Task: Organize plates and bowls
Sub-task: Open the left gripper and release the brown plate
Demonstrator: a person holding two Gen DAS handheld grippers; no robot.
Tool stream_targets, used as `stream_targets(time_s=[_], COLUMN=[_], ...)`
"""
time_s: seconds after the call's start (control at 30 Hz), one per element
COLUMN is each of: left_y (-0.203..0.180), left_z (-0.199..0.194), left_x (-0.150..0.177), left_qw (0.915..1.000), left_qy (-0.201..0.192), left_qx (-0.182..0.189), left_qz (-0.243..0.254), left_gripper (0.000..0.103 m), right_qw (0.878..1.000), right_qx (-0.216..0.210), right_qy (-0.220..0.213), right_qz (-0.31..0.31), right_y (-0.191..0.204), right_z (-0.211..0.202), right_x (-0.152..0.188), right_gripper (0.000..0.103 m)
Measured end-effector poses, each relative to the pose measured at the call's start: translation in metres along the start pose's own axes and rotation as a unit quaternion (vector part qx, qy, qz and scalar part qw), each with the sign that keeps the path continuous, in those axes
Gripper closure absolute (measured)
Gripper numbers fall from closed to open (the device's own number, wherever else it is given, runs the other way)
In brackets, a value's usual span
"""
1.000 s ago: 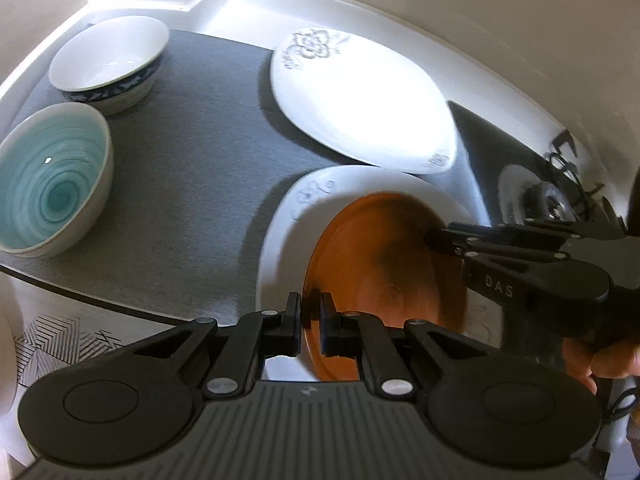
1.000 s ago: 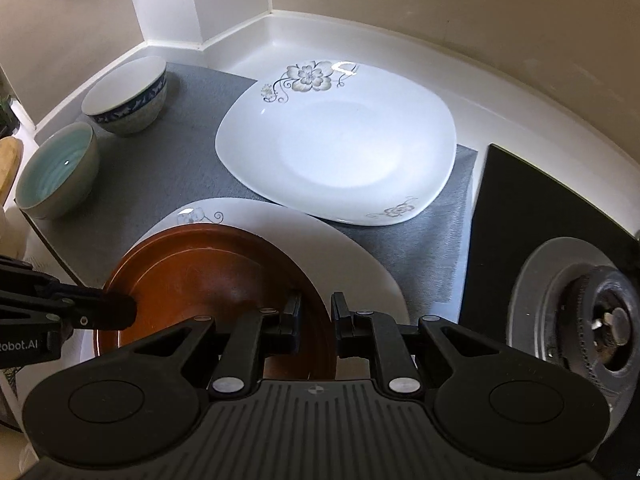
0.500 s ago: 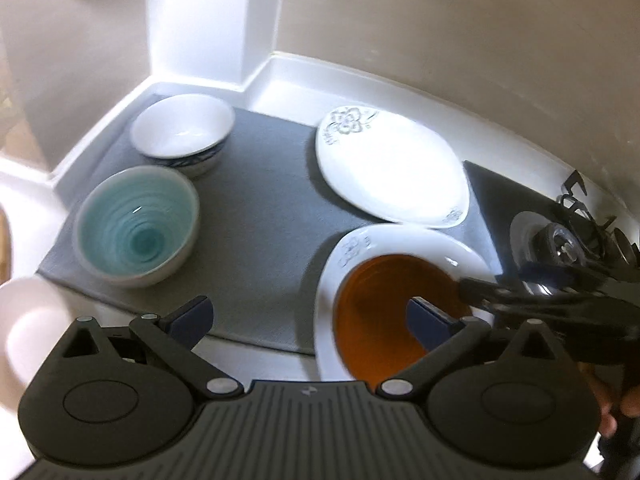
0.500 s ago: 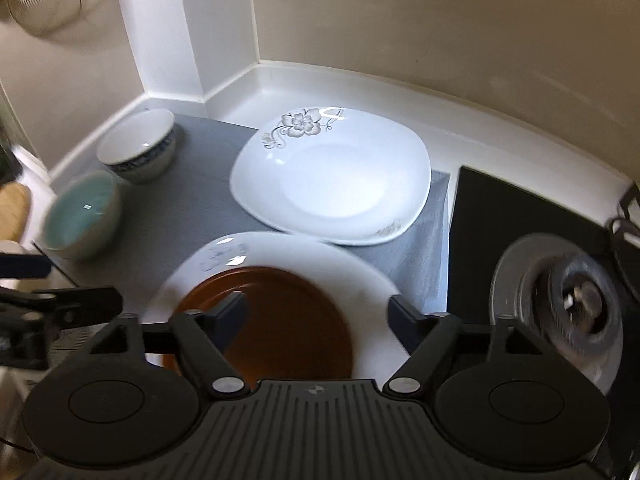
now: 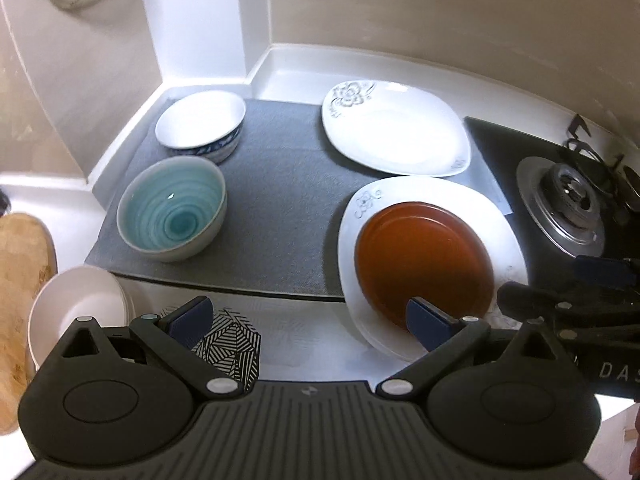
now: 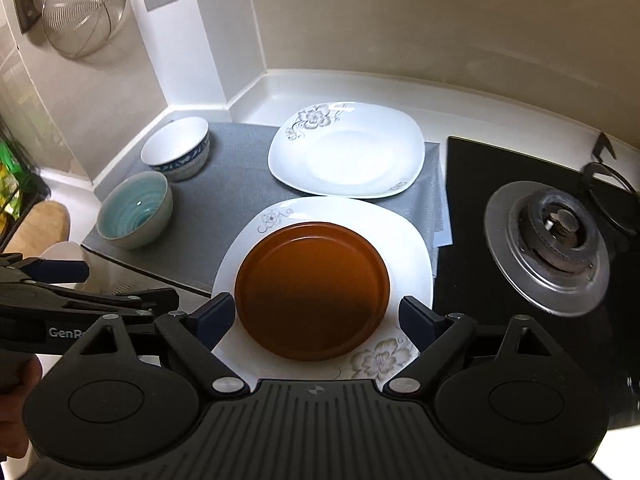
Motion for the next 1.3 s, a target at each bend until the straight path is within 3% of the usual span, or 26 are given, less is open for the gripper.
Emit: stream_targets(time_s=[0.3,0.93,1.3], left_y=[-0.011,-0.010,-0.010], left_z=[-0.016,-0.019,-0.002], left_x=[0.010,0.015,-0.034], left_qw=[0.9996,0.9999,0.9989], left_qy=[-0.014,-0.010,-0.001], left_qx=[0.000,-0.008,-0.013], left_qz=[0.027,0.009,-0.045], left_gripper=[0.000,0.000,0.000], right_qw=[1.000,1.000,0.996], right_qx=[0.005,0.003,0.003], right_qy=[-0.019,-0.025,-0.087], right_qz=[0.019,0.013,0.016], right_y=[-0.003,-0.006,-0.056], right_z=[-0.021,-0.029,-0.021], right_x=[0.017,0.017,-0.037], right_gripper=[0.012,0.012,0.012])
Point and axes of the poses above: each gripper's, at about its wrist camera, not at the fingertips, and z roughly the way its jaws point, y to its left, x to its underside, the point moved 7 cm from there along z, roughly the way its jaws point, and after that the axes turned 12 degrees about y, right-handed, at the moved point
